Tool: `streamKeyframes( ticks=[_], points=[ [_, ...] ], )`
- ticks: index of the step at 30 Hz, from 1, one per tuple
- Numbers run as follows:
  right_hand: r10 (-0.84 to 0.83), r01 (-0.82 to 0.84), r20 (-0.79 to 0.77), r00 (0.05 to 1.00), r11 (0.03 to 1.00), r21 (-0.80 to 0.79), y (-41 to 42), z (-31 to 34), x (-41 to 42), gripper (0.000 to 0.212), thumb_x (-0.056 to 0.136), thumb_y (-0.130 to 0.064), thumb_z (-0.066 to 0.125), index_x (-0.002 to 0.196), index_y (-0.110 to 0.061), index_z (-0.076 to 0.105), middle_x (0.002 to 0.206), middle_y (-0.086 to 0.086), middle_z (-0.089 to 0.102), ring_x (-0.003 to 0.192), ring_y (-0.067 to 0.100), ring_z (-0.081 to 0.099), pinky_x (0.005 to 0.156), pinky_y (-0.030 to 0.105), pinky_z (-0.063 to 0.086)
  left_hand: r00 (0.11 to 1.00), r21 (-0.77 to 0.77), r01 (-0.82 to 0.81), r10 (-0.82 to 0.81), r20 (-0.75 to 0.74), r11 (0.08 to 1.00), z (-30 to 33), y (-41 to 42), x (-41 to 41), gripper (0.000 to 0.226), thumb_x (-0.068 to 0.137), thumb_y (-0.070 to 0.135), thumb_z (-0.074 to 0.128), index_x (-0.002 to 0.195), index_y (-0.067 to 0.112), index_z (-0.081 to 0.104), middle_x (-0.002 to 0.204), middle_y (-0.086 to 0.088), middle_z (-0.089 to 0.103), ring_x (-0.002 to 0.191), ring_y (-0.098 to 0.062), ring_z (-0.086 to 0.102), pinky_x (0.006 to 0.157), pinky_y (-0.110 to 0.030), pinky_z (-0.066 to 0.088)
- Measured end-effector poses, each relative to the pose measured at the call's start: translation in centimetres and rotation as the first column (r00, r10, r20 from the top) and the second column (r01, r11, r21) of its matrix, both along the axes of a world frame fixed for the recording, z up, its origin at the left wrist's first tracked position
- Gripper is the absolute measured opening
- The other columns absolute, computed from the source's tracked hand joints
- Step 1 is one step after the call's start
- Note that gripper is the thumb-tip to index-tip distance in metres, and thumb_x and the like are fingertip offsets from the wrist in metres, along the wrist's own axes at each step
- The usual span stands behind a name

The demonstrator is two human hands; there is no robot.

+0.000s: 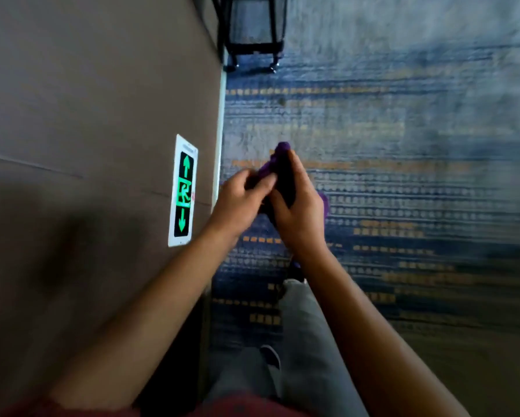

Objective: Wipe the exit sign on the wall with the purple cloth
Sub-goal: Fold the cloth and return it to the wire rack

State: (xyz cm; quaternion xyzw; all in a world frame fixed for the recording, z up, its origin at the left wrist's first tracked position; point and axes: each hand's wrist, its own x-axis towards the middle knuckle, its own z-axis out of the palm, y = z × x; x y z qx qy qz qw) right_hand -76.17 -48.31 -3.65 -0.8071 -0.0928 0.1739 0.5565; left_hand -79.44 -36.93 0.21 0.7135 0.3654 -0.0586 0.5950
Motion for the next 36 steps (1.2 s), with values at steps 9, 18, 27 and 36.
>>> streamKeyframes(
  ticks=[9, 18, 27, 36],
  points=[
    [-0.137, 0.160, -0.118, 0.983, 0.966, 0.203, -7.6, 10.8, 9.6, 0.052, 0.093, -0.028, 0.059, 0.143, -0.019, 0.053, 0.134, 0.001, 0.065, 0.125, 0.012, 0.060, 0.107, 0.041, 0.048, 0.960, -0.092, 0.158, -0.131, 0.249, 0.983, 10.2, -2.8, 8.9, 0.006, 0.094, 0.028, 0.067, 0.096, 0.026, 0.073, 0.095, 0.003, 0.076, 0.092, -0.013, 0.071, 0.085, -0.030, 0.058],
    [-0.383, 0.411, -0.154, 0.911, 0.878, 0.246, -15.2, 15.2, 18.4, 0.057, 0.082, -0.031, 0.073, 0.133, -0.010, 0.056, 0.110, 0.008, 0.073, 0.106, 0.022, 0.070, 0.086, 0.032, 0.056, 0.916, -0.169, 0.274, -0.204, 0.345, 0.947, 14.7, -7.1, 18.8, 0.009, 0.096, 0.022, 0.066, 0.099, 0.025, 0.074, 0.096, 0.005, 0.078, 0.095, -0.012, 0.074, 0.083, -0.024, 0.057],
    [0.094, -0.093, 0.084, 0.992, 0.995, -0.022, -17.6, 19.9, 34.0, 0.086, 0.065, -0.056, 0.086, 0.141, -0.039, 0.049, 0.137, -0.015, 0.059, 0.124, -0.005, 0.054, 0.103, 0.016, 0.044, 0.838, -0.086, 0.448, -0.384, 0.387, 0.890, 16.0, -8.4, 34.6, 0.003, 0.092, 0.012, 0.074, 0.093, 0.013, 0.071, 0.081, 0.006, 0.076, 0.078, -0.005, 0.071, 0.071, -0.017, 0.054],
    [0.295, -0.283, 0.005, 0.955, 0.922, -0.263, -17.8, 23.0, 51.3, 0.027, 0.086, -0.043, 0.076, 0.098, -0.019, 0.071, 0.078, 0.000, 0.071, 0.072, 0.013, 0.067, 0.064, 0.035, 0.051, 0.844, -0.095, 0.416, -0.346, 0.409, 0.904, 17.6, -9.0, 50.9, 0.014, 0.081, 0.031, 0.079, 0.089, 0.020, 0.075, 0.079, 0.005, 0.077, 0.076, -0.004, 0.070, 0.069, -0.016, 0.055]
  ],
)
